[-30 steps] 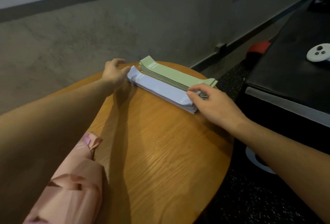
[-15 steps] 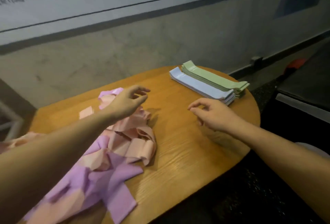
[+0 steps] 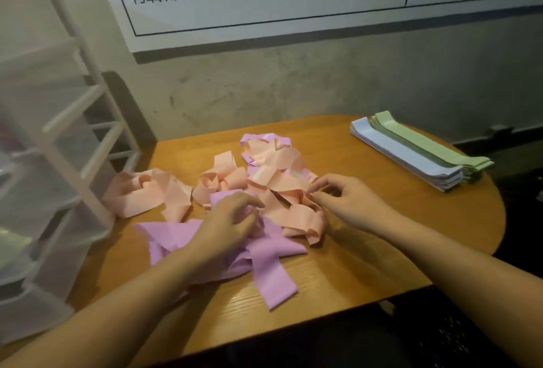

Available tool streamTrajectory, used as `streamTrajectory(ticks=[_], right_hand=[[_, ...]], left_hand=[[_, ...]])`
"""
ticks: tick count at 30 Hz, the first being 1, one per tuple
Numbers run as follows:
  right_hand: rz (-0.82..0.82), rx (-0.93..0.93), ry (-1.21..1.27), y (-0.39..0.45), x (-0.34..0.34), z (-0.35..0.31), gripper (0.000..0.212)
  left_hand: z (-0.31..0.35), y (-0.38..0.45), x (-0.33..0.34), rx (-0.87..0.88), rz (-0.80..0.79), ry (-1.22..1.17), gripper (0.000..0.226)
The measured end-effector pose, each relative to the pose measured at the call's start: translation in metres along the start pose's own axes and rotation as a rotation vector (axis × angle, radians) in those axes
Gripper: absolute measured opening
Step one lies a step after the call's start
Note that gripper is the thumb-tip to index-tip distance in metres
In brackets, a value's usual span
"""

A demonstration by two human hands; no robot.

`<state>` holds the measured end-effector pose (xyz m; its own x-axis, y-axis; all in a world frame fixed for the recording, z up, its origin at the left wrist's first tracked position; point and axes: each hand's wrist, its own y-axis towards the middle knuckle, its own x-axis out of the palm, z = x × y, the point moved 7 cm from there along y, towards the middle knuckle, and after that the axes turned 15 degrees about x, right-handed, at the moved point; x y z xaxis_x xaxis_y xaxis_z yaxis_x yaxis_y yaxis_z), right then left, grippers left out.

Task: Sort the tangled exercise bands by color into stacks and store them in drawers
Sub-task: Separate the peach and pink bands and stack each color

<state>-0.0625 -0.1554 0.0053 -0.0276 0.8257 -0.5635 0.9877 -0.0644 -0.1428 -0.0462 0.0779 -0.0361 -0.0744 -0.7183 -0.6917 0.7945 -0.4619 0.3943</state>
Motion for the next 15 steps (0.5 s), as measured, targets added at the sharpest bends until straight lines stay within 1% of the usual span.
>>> streamTrajectory(ticks=[1,4,6,8,11,15], right_hand=[[0.016,-0.022,-0.018,0.003,0.004,-0.004,0.010],[0.099,-0.118,-0.119,0.013,0.012,-0.020,0.021],[0.116,-0.189,-0.157,0.019,0.017,-0.033,0.021],[0.118,-0.248,-0.244,0.027,0.024,-0.043,0.022],[0.127,-0.276,-0.406,0.046,0.038,-0.049,0.029],[0.196,-0.308,-0.463,0.066,0.056,-0.055,0.042]], left_hand=[[0.001,-0.001,0.002,0.010,0.014,0.005,0.019],[0.000,0.007,0.005,0.048,0.044,0.091,0.014],[-0.002,0.011,0.009,0.067,0.033,0.093,0.012],[-0.003,0.013,0.014,0.086,0.034,0.094,0.016],[-0.011,0.013,0.017,0.064,0.056,0.048,0.018],[-0.014,0.013,0.016,0.029,0.089,0.012,0.015]])
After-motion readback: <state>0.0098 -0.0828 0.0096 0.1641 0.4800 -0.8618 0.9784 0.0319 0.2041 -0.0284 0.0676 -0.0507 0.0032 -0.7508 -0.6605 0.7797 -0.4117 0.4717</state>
